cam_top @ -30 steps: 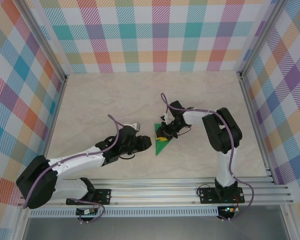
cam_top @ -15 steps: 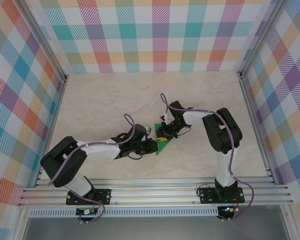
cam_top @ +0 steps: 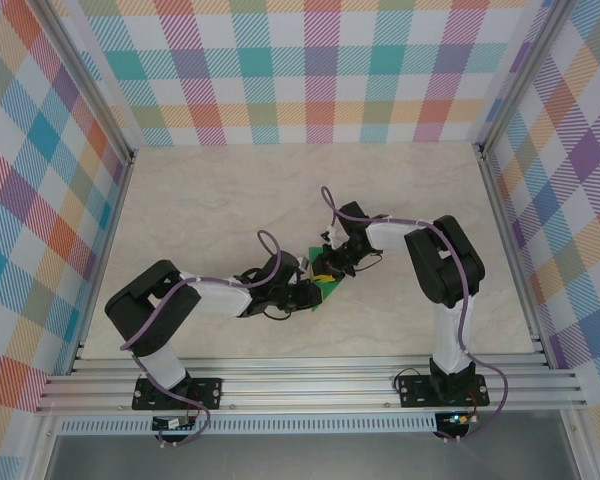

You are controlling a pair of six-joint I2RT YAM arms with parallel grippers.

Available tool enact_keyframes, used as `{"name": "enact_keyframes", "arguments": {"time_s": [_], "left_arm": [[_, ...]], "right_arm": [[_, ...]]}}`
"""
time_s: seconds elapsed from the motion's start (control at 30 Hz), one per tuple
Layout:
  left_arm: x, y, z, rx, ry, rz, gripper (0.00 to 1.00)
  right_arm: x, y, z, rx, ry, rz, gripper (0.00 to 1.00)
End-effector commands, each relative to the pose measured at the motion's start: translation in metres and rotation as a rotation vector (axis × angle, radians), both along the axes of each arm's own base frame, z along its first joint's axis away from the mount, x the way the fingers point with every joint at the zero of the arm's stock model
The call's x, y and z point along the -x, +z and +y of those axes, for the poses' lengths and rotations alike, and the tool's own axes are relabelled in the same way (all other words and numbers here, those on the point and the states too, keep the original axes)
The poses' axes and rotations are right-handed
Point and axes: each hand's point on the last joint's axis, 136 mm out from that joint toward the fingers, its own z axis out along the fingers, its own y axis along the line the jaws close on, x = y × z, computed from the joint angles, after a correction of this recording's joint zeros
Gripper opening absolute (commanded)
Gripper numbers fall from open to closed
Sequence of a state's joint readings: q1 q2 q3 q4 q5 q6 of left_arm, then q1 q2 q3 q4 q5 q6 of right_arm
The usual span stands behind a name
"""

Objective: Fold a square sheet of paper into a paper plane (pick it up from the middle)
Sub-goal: Fourth fold the wing at the center of the table.

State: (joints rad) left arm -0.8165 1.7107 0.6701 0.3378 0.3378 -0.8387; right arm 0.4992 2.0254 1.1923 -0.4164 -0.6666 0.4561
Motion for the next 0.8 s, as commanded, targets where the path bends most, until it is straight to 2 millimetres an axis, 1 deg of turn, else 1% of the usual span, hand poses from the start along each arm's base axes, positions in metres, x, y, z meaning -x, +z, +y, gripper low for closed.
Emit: {"name": "enact_keyframes", "arguments": {"time_s": [0.0, 0.1, 0.27, 0.43, 0.53, 0.6, 0.77], "left_arm": [[0.017, -0.02, 0.0, 0.021, -0.015, 0.074, 0.17], [0.027, -0.032, 0.001, 0.011, -0.022, 0.112, 0.18], [0.045, -0.042, 0.001, -0.007, -0.051, 0.159, 0.18], [0.065, -0.056, 0.012, -0.082, -0.061, 0.232, 0.18], [0.078, -0.063, 0.023, -0.193, -0.083, 0.253, 0.17], [0.084, -0.064, 0.028, -0.258, -0.1, 0.246, 0.17], [0.096, -0.06, 0.028, -0.269, -0.121, 0.253, 0.16]], "right_arm": [[0.017, -0.035, -0.022, 0.144, -0.006, 0.054, 0.17], [0.017, -0.036, -0.022, 0.148, -0.007, 0.056, 0.17], [0.017, -0.037, -0.023, 0.156, -0.009, 0.057, 0.17], [0.016, -0.039, -0.025, 0.171, -0.011, 0.053, 0.17], [0.016, -0.038, -0.026, 0.175, -0.013, 0.05, 0.18], [0.016, -0.038, -0.026, 0.177, -0.014, 0.049, 0.17], [0.016, -0.036, -0.026, 0.176, -0.014, 0.045, 0.17]]}}
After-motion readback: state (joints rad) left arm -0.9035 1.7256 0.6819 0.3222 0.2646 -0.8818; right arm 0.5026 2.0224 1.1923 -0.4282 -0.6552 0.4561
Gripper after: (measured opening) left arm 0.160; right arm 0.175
